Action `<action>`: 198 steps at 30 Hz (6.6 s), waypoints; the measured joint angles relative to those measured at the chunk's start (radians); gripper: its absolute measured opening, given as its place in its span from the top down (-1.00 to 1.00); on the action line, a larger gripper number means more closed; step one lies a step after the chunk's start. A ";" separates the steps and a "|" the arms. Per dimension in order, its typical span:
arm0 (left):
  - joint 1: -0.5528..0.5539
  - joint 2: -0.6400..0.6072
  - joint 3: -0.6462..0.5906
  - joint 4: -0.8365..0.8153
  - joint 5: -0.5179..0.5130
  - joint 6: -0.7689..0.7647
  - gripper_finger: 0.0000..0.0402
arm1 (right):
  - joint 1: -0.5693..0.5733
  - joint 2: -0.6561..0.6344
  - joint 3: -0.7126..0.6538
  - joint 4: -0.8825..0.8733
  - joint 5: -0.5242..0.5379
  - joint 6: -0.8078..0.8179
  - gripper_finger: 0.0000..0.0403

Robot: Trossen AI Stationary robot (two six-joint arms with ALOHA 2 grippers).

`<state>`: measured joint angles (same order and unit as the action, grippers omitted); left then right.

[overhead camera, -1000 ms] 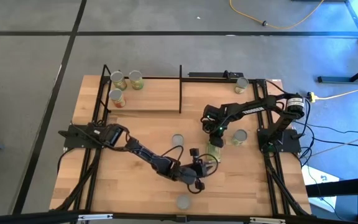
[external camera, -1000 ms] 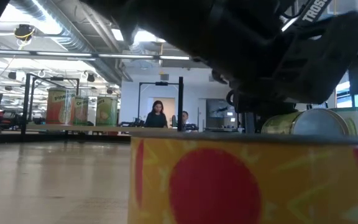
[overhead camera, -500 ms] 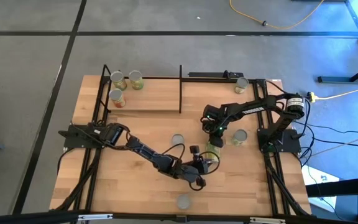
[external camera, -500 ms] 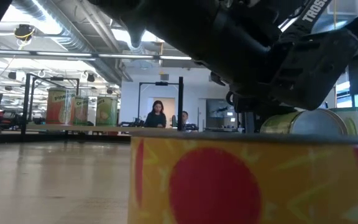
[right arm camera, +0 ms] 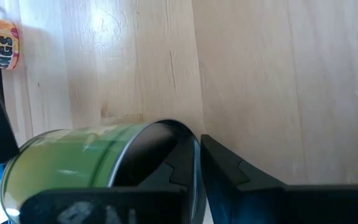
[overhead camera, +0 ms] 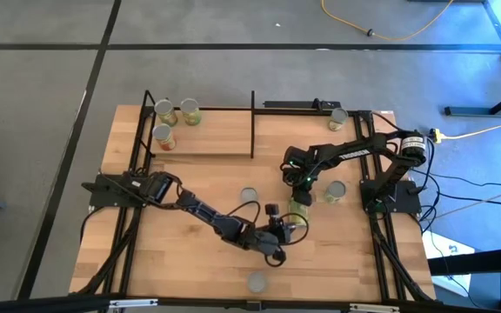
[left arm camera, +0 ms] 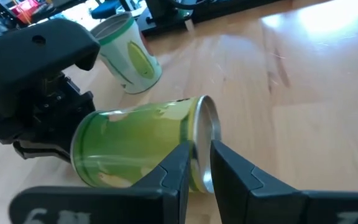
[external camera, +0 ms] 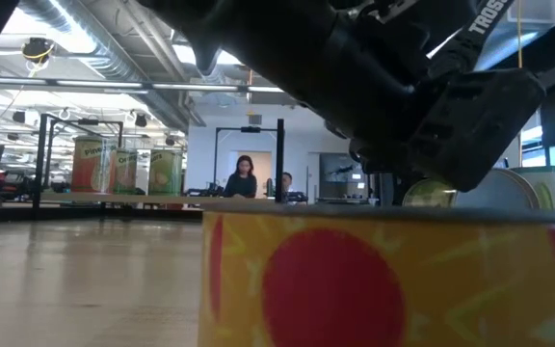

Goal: Pick and place cans onto a shelf
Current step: Put the canned pears can on the shelf

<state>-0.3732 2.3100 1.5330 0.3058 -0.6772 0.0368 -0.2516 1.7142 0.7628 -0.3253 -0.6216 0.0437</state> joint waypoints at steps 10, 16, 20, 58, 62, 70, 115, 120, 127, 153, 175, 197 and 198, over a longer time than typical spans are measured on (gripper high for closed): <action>0.021 0.000 0.000 0.000 0.002 -0.001 0.73 | -0.001 0.000 0.000 0.001 0.000 0.005 0.84; 0.031 0.000 0.000 0.000 0.006 0.000 0.73 | -0.001 -0.001 0.000 0.001 -0.003 0.007 0.84; 0.031 0.000 0.000 -0.001 -0.019 0.000 0.73 | -0.001 -0.001 0.000 0.002 -0.013 0.008 0.84; 0.047 -0.002 0.002 -0.021 -0.130 0.175 0.73 | -0.002 -0.001 0.000 0.006 -0.024 0.031 0.84; 0.046 -0.002 0.002 -0.021 -0.164 0.209 0.73 | -0.002 -0.001 0.000 0.006 -0.021 0.030 0.84; 0.047 -0.002 0.002 -0.026 -0.168 0.215 0.86 | -0.002 -0.001 0.000 0.008 -0.021 0.034 0.84; 0.020 -0.240 0.108 -0.544 0.011 -0.013 0.99 | -0.045 -0.203 0.103 -0.129 0.184 -0.055 0.84; 0.013 -0.353 0.108 -0.709 0.026 -0.086 1.00 | -0.046 -0.263 0.164 -0.190 0.255 -0.069 0.84; 0.013 -0.516 0.108 -0.871 0.006 -0.260 1.00 | -0.042 -0.338 0.259 -0.242 0.288 -0.079 0.84; 0.207 -0.912 0.109 -1.671 0.085 -0.762 1.00 | 0.120 -0.453 0.494 -0.291 0.538 -0.103 0.84; 0.902 -1.032 0.029 -1.675 0.550 -0.338 1.00 | 0.126 -0.452 0.495 -0.264 0.550 -0.075 0.84; 1.214 -1.030 -0.432 -1.328 0.685 -0.262 1.00 | 0.126 -0.452 0.495 -0.264 0.550 -0.072 0.84; 1.220 -1.031 -0.432 -1.319 0.676 -0.258 1.00 | 0.126 -0.452 0.495 -0.264 0.550 -0.072 0.84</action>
<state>0.8464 1.2793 1.1011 -1.0135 -0.0011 -0.2209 -0.1253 1.2621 1.2575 -0.5896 -0.0715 -0.0280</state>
